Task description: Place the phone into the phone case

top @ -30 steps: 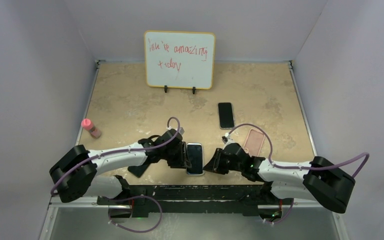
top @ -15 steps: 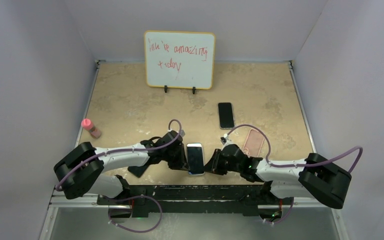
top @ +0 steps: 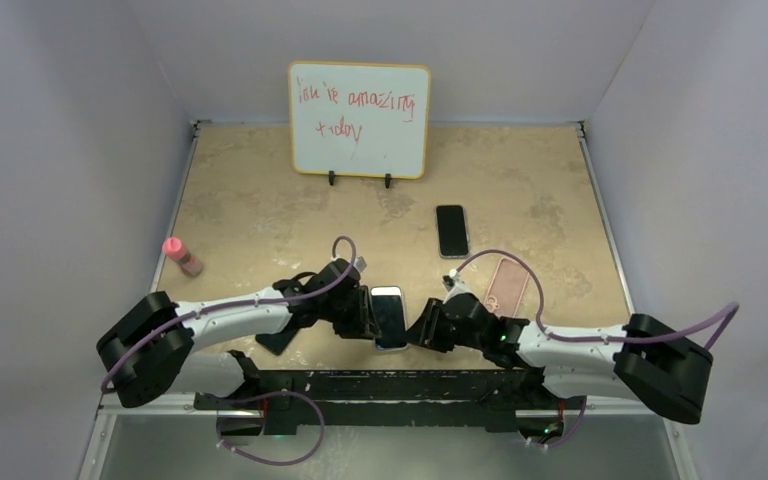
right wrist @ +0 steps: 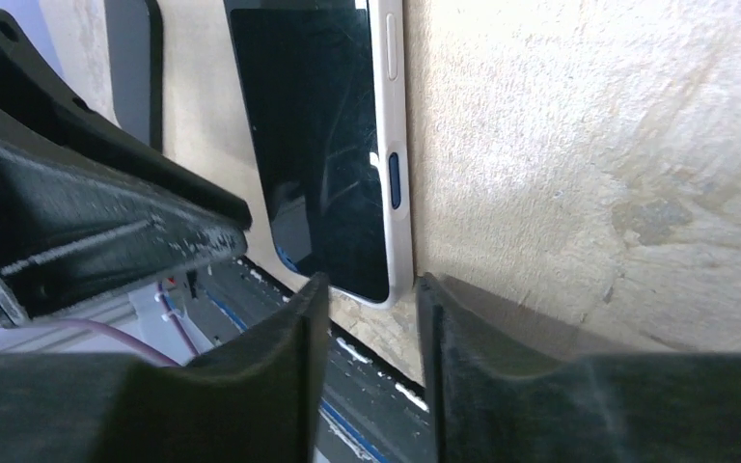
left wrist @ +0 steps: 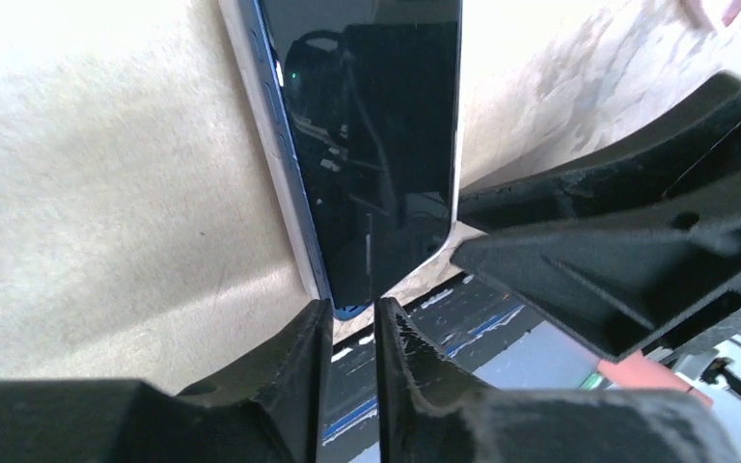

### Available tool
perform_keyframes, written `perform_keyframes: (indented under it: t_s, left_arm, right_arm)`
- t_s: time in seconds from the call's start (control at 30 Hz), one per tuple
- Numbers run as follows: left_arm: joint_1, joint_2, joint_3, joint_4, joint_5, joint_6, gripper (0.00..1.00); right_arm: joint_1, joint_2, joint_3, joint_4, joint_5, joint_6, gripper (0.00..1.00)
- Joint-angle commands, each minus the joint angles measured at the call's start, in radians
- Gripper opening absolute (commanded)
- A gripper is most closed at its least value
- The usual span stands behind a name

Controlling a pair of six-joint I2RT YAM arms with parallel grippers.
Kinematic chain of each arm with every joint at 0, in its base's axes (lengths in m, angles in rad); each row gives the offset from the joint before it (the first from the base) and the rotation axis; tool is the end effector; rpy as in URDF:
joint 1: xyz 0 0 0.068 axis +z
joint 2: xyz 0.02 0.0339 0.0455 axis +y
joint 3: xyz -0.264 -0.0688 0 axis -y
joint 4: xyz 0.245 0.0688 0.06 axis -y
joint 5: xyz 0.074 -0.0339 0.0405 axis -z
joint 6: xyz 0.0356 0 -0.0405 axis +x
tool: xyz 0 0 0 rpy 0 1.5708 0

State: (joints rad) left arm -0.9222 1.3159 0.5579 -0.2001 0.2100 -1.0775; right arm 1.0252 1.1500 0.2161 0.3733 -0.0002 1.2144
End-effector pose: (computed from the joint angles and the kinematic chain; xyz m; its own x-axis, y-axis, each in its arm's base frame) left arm 0.1362 -0.1919 0.1551 -0.9843 -0.1275 -0.1221 -0.0319 0.8088 -0.5873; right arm 0.1032 0.1700 0.1349 -0.8975 0.3276 -0.2954 -0.0397 0.6069 0.7938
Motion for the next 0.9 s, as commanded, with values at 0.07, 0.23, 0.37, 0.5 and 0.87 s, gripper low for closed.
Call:
perform_keyframes:
  t_s: [0.07,0.23,0.37,0.5,0.87]
  left_arm:
    - [0.138,-0.086,0.019,-0.026,0.031,0.100,0.31]
    - [0.216,-0.070,0.025,0.018,0.096,0.149,0.33]
    - [0.232,-0.023,0.035,0.044,0.109,0.160,0.33]
    - [0.252,0.030,0.033,0.077,0.122,0.179,0.33]
    - [0.263,0.088,0.000,0.103,0.123,0.212,0.24]
  right_arm:
    - [0.007,-0.098,0.040,-0.165,0.124,-0.002,0.54]
    - [-0.008,-0.058,0.130,-0.238,0.145,-0.086,0.62]
    - [-0.046,-0.003,0.165,-0.199,0.110,-0.122,0.62]
    - [-0.095,0.067,0.185,-0.138,0.050,-0.139,0.62]
    - [-0.114,0.212,0.200,0.043,-0.076,-0.093,0.72]
